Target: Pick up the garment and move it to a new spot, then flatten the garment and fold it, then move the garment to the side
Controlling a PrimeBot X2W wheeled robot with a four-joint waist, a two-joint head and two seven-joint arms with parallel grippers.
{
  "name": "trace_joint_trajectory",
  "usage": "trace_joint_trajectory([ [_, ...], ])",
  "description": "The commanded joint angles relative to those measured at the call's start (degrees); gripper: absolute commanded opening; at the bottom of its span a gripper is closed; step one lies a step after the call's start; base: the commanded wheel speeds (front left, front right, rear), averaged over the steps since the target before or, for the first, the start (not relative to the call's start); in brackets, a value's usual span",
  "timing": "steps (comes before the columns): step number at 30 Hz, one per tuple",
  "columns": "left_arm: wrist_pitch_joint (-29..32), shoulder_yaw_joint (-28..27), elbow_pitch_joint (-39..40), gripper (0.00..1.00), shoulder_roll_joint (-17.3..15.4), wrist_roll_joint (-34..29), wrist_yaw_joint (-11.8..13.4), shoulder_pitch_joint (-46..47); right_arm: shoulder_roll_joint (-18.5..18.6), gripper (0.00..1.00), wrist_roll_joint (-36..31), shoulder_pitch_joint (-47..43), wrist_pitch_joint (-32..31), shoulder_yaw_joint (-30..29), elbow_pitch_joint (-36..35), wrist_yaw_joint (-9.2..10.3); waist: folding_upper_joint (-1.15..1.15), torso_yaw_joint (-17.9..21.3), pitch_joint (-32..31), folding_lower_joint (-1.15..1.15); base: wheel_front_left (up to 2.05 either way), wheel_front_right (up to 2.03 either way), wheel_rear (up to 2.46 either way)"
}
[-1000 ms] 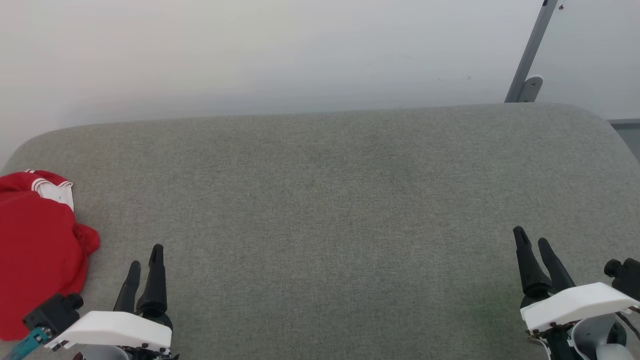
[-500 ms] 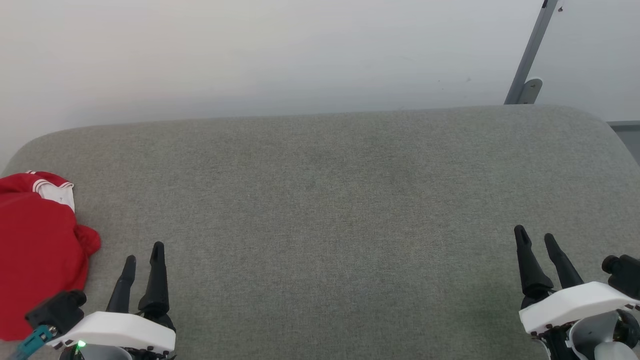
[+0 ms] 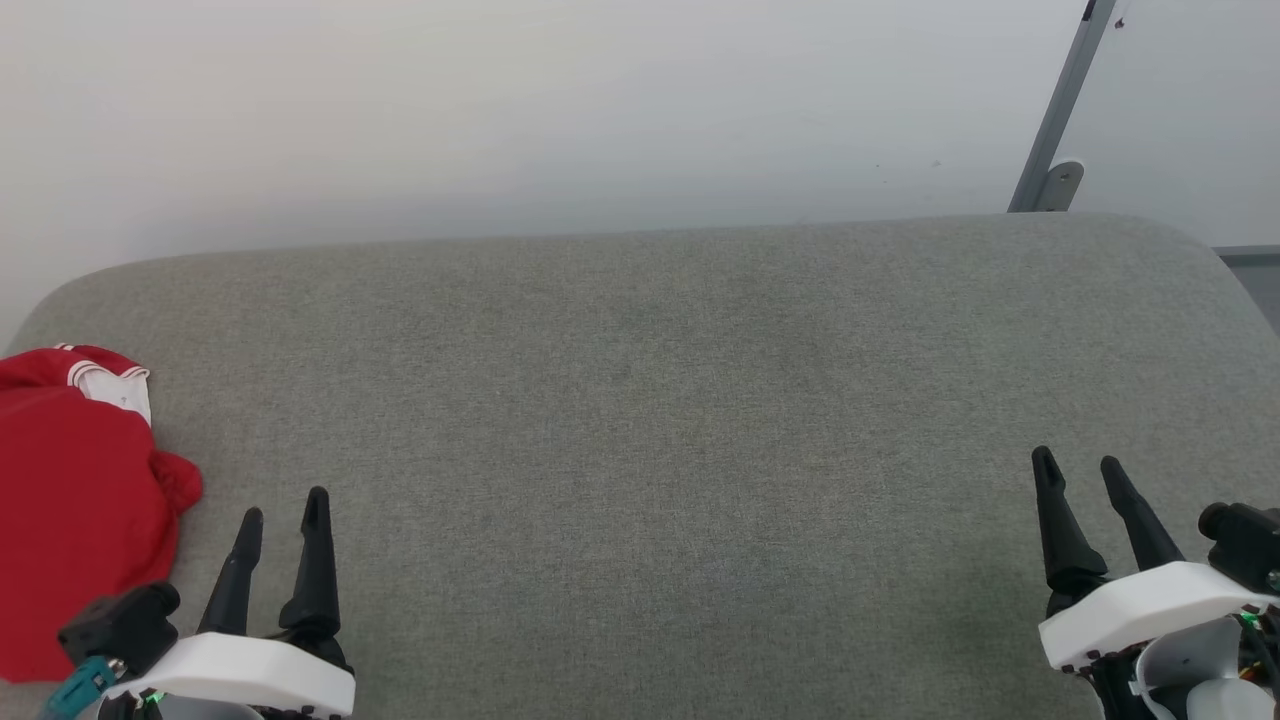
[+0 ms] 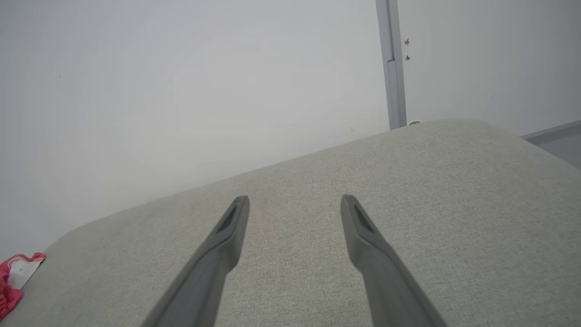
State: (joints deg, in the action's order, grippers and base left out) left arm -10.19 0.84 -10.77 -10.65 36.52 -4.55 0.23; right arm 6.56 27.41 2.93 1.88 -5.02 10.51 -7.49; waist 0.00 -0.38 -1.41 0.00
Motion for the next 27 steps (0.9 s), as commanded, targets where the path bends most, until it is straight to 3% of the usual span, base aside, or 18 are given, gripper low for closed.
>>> trace_joint_trajectory([
  [1,-0.7,-0.2,0.6,1.00,-0.3,-1.6,-0.4,-0.2,0.4,1.00,-1.6,0.0,0.4,0.1,-0.8,0.00,0.00,0.0,0.0,0.00,0.00,0.00,0.00],
  [27,-3.7,0.0,0.9,1.00,-1.2,-12.9,-1.0,-1.2,0.8,1.00,-13.3,-0.9,1.3,0.8,-2.3,0.01,0.00,-0.1,-0.6,0.00,0.00,0.00,0.00],
])
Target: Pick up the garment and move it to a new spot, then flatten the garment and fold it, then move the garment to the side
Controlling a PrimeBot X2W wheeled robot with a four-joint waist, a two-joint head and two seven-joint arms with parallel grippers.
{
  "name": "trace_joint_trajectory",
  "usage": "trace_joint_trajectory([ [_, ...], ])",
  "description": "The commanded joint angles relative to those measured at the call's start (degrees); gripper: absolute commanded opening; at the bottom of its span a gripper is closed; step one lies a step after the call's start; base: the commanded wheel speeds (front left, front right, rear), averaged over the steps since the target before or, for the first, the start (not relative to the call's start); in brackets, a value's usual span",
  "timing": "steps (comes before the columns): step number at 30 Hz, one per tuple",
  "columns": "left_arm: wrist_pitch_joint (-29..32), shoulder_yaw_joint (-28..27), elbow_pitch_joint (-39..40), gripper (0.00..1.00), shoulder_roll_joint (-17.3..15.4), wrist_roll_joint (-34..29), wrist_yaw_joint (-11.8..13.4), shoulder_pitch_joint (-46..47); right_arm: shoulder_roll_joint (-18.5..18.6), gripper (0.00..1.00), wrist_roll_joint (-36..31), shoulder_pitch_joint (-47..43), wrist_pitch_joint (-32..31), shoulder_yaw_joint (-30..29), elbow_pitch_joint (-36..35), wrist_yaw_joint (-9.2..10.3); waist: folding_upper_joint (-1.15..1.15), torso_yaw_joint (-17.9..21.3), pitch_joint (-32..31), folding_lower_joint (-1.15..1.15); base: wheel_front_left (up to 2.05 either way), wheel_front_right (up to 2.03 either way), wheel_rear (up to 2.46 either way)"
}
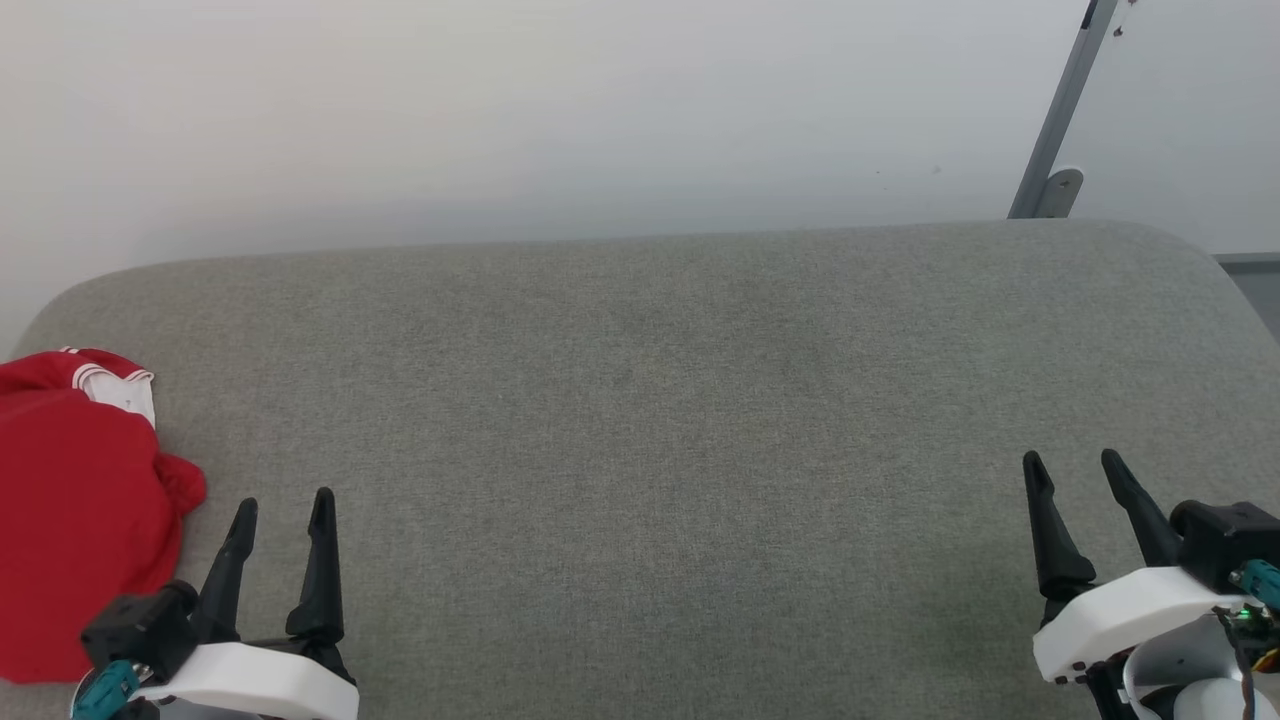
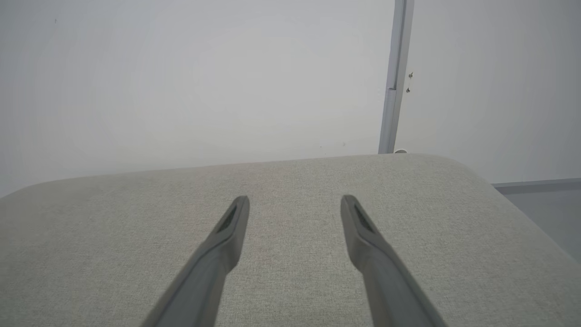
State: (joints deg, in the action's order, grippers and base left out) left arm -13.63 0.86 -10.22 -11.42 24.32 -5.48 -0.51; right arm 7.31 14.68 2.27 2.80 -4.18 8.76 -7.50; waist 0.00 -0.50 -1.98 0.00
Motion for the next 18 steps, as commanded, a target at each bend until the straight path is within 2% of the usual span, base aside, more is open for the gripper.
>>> trace_joint_trajectory([
  [1,-0.4,0.0,0.4,1.00,-0.4,-1.1,-0.2,-0.5,0.1,1.00,-1.1,-0.3,0.5,0.0,-0.6,0.02,0.00,0.0,0.0,0.00,0.00,0.00,0.00],
  [13,-1.7,0.0,0.7,1.00,-0.6,-5.3,-0.5,-1.0,0.3,1.00,-5.6,-0.6,1.2,0.0,-1.1,0.02,0.00,-0.2,-0.4,0.00,0.00,0.00,0.00],
  [18,-1.7,-0.2,0.8,1.00,-0.4,-5.4,-0.5,-1.0,0.3,1.00,-5.5,-0.7,1.3,0.0,-1.3,0.02,0.00,-0.2,-0.4,0.00,0.00,0.00,0.00],
])
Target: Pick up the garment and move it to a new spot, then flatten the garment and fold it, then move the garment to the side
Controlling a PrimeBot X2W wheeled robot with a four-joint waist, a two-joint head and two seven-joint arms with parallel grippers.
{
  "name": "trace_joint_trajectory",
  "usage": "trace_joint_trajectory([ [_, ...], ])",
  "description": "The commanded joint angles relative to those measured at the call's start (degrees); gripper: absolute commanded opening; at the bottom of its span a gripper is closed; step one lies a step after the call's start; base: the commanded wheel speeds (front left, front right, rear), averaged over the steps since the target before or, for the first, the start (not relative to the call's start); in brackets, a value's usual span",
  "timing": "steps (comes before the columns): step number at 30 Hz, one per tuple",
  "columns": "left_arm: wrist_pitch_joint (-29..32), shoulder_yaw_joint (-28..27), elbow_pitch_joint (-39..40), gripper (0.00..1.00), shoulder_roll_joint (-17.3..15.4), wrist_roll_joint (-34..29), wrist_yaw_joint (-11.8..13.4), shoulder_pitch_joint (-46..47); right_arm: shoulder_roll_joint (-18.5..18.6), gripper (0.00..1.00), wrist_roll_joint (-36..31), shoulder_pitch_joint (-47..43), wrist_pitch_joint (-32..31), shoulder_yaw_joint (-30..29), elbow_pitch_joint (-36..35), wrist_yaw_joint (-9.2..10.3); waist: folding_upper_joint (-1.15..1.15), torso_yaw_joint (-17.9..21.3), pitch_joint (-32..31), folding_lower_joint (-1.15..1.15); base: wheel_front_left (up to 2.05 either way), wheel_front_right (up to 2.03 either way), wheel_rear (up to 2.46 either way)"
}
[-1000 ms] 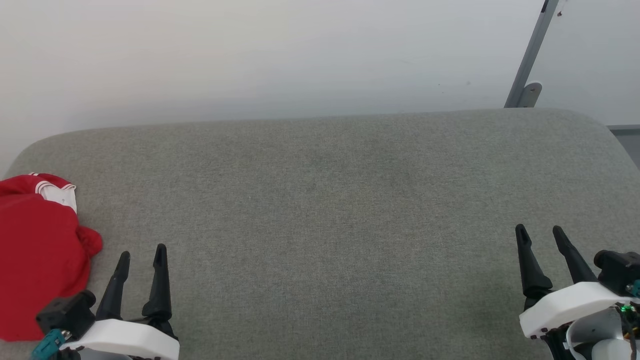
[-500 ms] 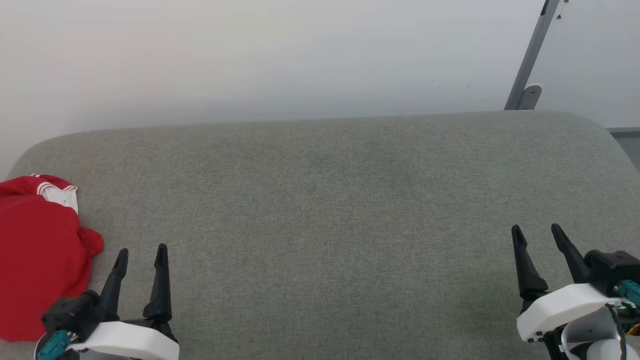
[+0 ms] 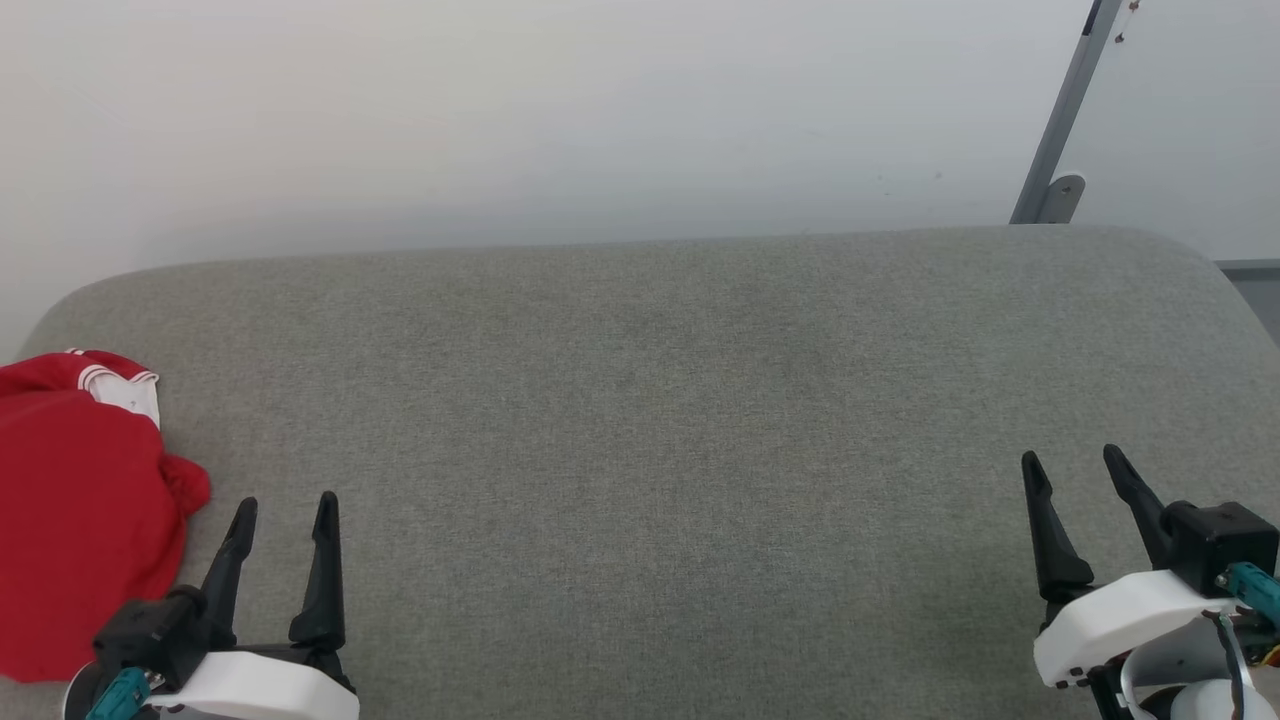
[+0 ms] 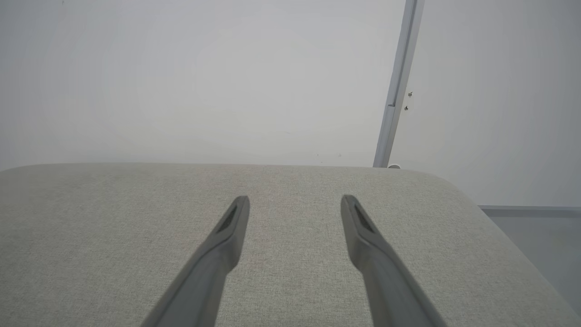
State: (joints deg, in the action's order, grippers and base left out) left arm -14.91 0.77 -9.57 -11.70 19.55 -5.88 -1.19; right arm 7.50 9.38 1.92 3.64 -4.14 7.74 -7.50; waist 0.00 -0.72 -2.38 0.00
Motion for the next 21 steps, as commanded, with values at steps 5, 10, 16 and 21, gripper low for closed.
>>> trace_joint_trajectory([
  [5,-0.4,-0.3,0.0,1.00,0.0,-0.6,-0.2,-0.3,0.1,1.00,-0.2,-0.4,0.3,-0.1,-0.6,0.02,0.00,-0.3,0.0,0.00,0.00,0.00,0.00],
  [10,-0.4,-0.6,-0.2,1.00,0.1,-0.2,0.1,0.0,0.2,1.00,0.0,-0.5,0.2,0.2,-1.0,0.02,0.00,-1.3,0.0,0.00,0.00,0.00,0.00],
  [16,-0.1,-1.5,-0.7,1.00,0.0,0.5,1.4,0.8,0.4,1.00,0.2,-0.3,-0.2,1.9,-1.4,0.02,0.00,-4.0,-0.3,0.00,0.00,0.00,0.00],
  [21,1.1,-2.6,-0.7,1.00,-0.3,0.8,3.4,1.3,0.5,1.00,0.6,0.7,-0.8,4.6,-1.4,0.02,0.00,-8.8,-0.7,0.00,0.00,0.00,0.00],
])
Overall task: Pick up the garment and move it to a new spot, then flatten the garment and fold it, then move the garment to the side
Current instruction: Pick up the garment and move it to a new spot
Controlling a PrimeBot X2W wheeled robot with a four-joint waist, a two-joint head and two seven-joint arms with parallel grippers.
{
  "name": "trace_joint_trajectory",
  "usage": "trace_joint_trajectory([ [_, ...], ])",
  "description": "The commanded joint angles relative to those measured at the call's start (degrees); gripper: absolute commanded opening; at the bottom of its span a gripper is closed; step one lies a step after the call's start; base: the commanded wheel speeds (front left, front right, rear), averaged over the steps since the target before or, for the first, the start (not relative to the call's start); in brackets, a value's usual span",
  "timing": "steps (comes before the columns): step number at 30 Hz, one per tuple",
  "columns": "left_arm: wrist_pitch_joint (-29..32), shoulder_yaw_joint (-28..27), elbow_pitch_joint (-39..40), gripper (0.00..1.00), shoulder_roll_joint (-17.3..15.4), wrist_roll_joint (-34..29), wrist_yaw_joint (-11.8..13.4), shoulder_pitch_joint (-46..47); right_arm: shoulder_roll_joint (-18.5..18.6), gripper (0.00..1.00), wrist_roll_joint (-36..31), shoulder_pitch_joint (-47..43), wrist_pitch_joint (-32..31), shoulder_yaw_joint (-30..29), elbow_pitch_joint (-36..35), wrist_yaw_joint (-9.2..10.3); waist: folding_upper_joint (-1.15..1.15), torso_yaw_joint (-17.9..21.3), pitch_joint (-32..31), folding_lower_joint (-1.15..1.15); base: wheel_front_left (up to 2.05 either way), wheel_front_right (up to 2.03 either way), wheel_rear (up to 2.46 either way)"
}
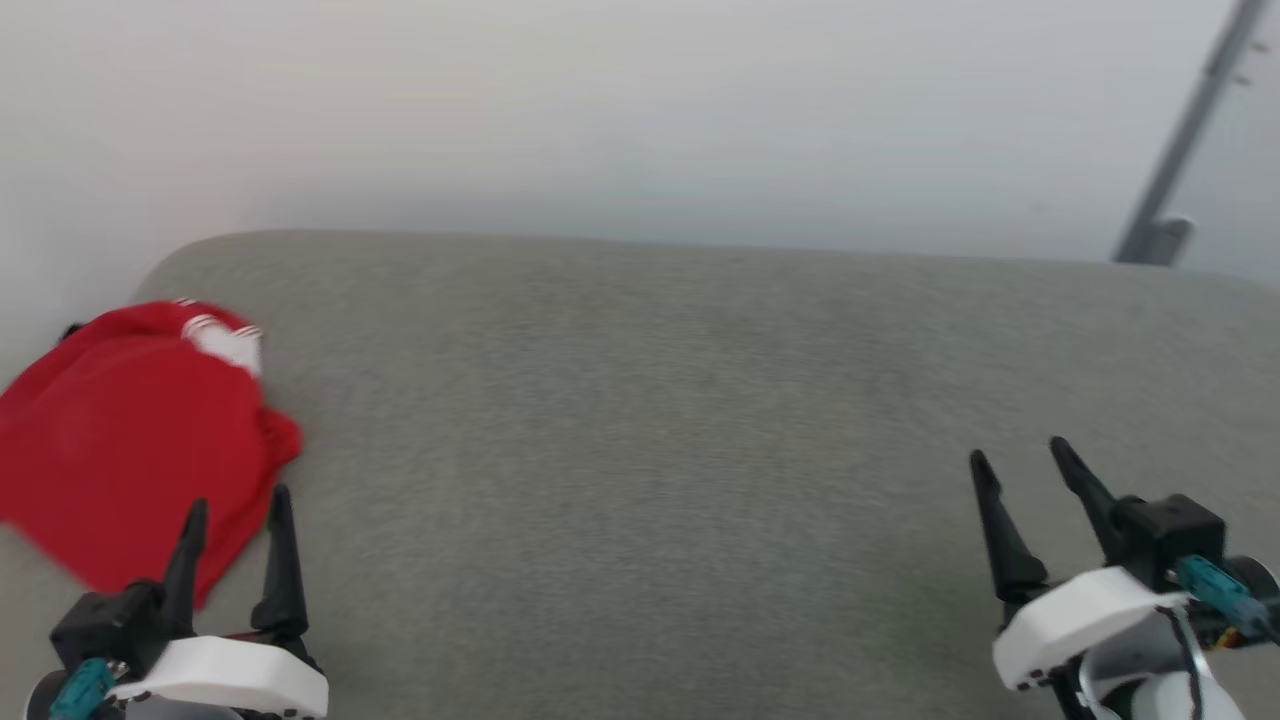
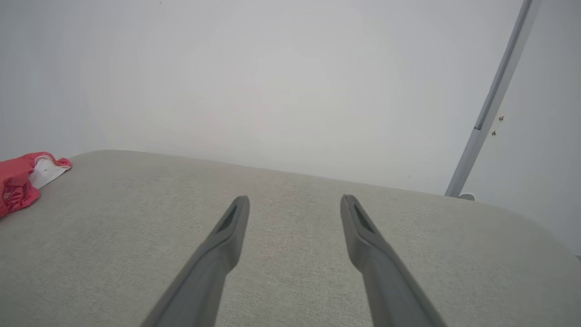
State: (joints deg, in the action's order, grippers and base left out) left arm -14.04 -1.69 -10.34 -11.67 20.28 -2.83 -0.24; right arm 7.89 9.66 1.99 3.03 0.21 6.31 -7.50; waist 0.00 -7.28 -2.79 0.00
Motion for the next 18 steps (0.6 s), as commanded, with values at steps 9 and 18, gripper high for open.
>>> trace_joint_trajectory([
  [9,2.0,-1.8,2.0,1.00,-0.6,1.1,2.8,0.1,0.9,1.00,1.7,3.3,-0.4,5.9,1.1,0.03,0.00,-11.9,-0.8,0.00,0.00,0.00,0.00],
  [18,2.5,-1.9,3.0,1.00,-0.6,1.0,4.3,0.1,1.4,1.00,3.2,4.7,-0.8,8.6,0.9,0.03,0.00,-18.7,-0.4,0.00,0.00,0.00,0.00],
])
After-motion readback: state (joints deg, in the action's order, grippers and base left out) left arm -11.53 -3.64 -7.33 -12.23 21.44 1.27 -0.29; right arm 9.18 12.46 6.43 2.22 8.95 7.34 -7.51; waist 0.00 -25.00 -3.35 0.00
